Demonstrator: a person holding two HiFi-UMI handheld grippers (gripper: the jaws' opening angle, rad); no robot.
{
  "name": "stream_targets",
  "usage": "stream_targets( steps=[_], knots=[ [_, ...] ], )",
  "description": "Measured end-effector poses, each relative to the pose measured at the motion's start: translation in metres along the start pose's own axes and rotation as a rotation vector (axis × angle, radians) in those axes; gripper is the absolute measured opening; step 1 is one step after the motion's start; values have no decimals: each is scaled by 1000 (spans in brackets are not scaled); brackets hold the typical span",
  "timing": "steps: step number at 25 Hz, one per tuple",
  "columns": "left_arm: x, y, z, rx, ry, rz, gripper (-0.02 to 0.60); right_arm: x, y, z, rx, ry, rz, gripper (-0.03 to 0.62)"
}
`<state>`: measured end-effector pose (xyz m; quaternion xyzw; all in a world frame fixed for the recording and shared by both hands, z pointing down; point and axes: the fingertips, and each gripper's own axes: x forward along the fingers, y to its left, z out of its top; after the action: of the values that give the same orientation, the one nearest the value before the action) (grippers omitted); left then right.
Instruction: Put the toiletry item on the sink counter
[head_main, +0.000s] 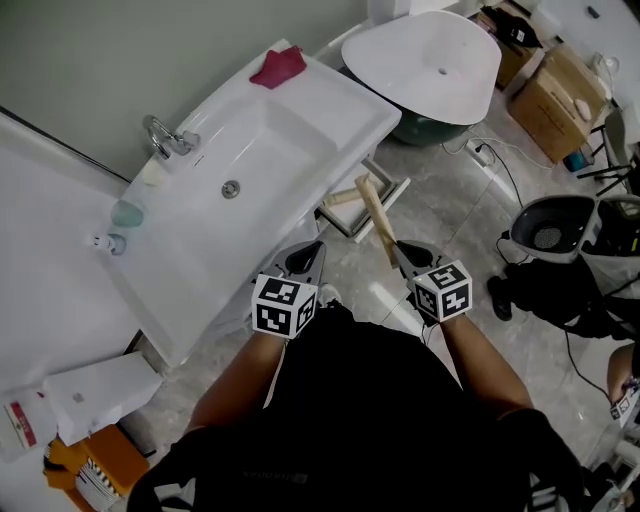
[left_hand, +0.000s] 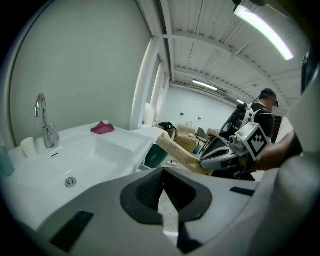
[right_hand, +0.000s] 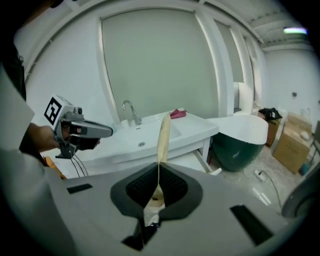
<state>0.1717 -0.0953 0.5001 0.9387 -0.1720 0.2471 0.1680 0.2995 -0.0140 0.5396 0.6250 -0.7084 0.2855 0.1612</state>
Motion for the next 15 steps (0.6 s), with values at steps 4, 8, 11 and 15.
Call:
stream_targets(
  steps=[4,8,11,15],
  knots=[
    [12,30,13,-17,-4,20,5,32,-14,3,-205,103,14,5],
    [25,54,25,-29,-17,49,5,53,-19,-4,-455,220,74,5],
    [26,64,30,-50,-20,71,5,67,-29,-15,-610,311,94,5],
    [27,66,35,-81,-23,111,6,91,-60,-31,-807,407,117,5]
  ],
)
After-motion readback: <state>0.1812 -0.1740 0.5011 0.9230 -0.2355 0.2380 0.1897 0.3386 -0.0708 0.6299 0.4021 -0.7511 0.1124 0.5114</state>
